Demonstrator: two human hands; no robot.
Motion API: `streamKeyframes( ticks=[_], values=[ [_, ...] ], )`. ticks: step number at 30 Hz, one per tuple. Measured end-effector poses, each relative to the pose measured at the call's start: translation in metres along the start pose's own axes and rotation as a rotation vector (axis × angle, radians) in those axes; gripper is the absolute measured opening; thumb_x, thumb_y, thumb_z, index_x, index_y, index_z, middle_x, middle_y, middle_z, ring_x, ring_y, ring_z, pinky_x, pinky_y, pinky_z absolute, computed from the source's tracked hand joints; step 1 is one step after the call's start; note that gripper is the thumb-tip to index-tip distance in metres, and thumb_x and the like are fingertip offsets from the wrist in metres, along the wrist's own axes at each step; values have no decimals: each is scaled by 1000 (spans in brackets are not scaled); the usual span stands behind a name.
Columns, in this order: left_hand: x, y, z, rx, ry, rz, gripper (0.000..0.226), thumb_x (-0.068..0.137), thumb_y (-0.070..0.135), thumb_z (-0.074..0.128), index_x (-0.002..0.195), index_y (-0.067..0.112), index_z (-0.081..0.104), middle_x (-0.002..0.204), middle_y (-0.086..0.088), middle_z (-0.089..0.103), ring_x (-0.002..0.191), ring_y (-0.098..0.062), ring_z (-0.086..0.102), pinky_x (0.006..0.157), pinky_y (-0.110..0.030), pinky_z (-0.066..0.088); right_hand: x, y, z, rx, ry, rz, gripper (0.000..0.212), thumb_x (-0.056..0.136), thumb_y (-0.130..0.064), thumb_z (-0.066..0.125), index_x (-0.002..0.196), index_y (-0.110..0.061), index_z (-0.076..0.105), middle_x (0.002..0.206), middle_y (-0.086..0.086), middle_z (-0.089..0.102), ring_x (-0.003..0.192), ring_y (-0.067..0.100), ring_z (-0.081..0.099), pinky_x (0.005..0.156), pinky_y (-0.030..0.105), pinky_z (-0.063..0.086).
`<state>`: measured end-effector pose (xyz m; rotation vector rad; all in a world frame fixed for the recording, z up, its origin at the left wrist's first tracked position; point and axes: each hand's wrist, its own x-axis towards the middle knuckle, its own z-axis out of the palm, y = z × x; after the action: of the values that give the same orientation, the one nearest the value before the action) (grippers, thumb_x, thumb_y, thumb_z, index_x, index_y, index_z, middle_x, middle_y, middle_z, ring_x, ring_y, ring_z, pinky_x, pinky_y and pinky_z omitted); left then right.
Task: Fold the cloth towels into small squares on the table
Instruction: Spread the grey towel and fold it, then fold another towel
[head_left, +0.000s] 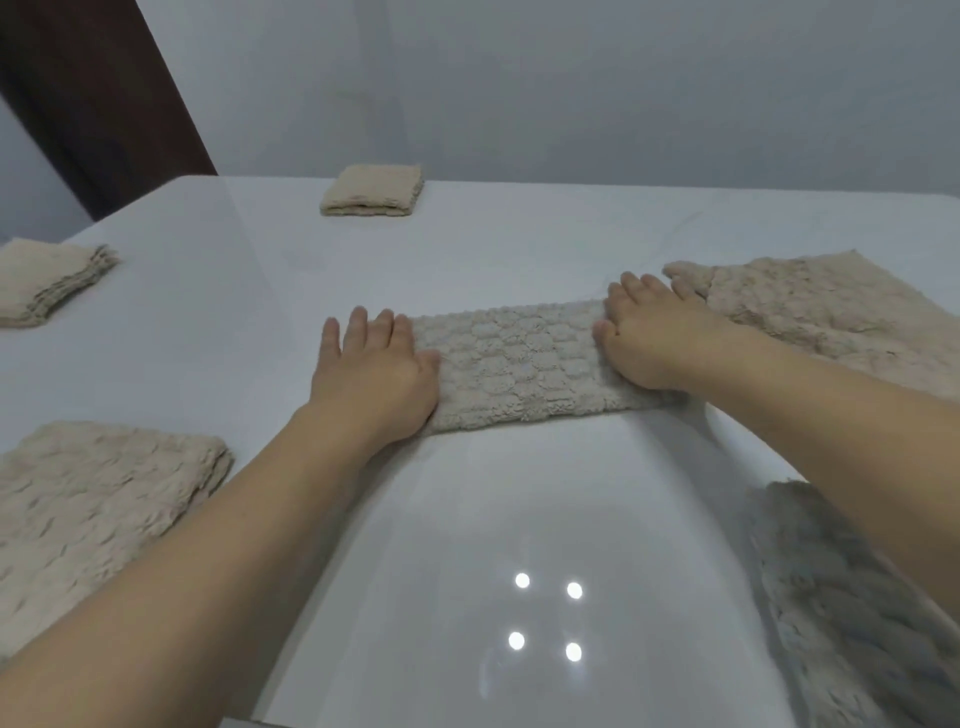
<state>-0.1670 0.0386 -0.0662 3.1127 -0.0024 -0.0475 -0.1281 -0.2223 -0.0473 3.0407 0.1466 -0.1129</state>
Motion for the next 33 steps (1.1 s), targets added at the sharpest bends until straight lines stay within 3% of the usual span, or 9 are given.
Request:
streamKeyframes(
  ticks=[3, 7, 13, 16, 19, 23, 26, 29, 33],
  values=[
    [6, 33, -8, -43, 126, 95, 59, 105, 37, 17, 157, 9, 14, 166, -6, 9, 152, -28, -4, 121, -48, -6, -4, -32, -4, 177, 45, -179, 59, 104, -37, 17, 154, -9, 6, 162, 9, 0, 149, 22, 2, 121, 39, 4],
    [10, 48, 3, -149, 5, 250, 58, 106, 40, 16, 158, 16, 13, 166, -1, 9, 153, -22, 3, 123, -44, 1, -8, -38, 19, 168, 1, -273, 58, 103, -39, 15, 155, -13, 5, 162, 6, 1, 149, 19, 1, 121, 37, 3],
    [10, -8, 0, -35, -21, 55, 63, 104, 43, 13, 157, 10, 12, 166, -6, 9, 152, -25, 5, 122, -48, 2, -2, 8, -1, -25, -66, -150, 59, 103, -39, 13, 154, -11, 4, 162, 7, -2, 149, 20, 0, 119, 38, 1],
    [14, 12, -11, -131, 92, 147, 57, 105, 38, 18, 157, 14, 20, 165, -6, 15, 151, -27, 9, 122, -48, 5, -4, -8, -9, 50, 20, -295, 57, 104, -38, 17, 155, -14, 6, 162, 4, -2, 149, 19, 1, 119, 34, 2],
    [17, 41, -5, -225, 60, 306, 52, 106, 33, 24, 157, 24, 19, 165, 0, 13, 152, -24, 7, 123, -43, 3, -10, -30, 7, 135, -40, -376, 57, 104, -40, 17, 155, -18, 4, 162, 1, -2, 149, 17, -1, 120, 34, 1],
    [22, 24, 9, -169, -25, 253, 53, 106, 38, 18, 158, 26, 15, 166, 3, 12, 152, -20, 7, 123, -42, 2, -6, -7, 16, 89, -65, -232, 59, 103, -42, 14, 155, -15, 4, 162, 4, 0, 149, 18, 1, 121, 37, 3],
    [26, 8, -1, -89, 1, 143, 54, 105, 37, 18, 154, 16, 26, 164, -6, 18, 150, -25, 15, 121, -47, 9, -1, 12, 1, -39, -82, -100, 60, 103, -41, 14, 153, -9, 10, 162, 9, 6, 148, 22, 7, 120, 39, 7],
    [14, 29, -8, -115, 108, 132, 55, 105, 35, 20, 153, 9, 26, 164, -8, 16, 151, -26, 12, 122, -47, 7, -9, -2, -8, 27, -2, -197, 58, 103, -39, 15, 154, -11, 10, 162, 8, 4, 148, 21, 5, 120, 37, 5],
    [-21, 52, 9, -160, 37, 227, 61, 105, 43, 15, 159, 15, 9, 166, -1, 4, 153, -18, 0, 123, -42, -2, -32, -25, 11, 92, -83, -352, 62, 102, -47, 11, 154, -17, -4, 162, 2, -9, 148, 16, -7, 120, 36, -2]
  ],
)
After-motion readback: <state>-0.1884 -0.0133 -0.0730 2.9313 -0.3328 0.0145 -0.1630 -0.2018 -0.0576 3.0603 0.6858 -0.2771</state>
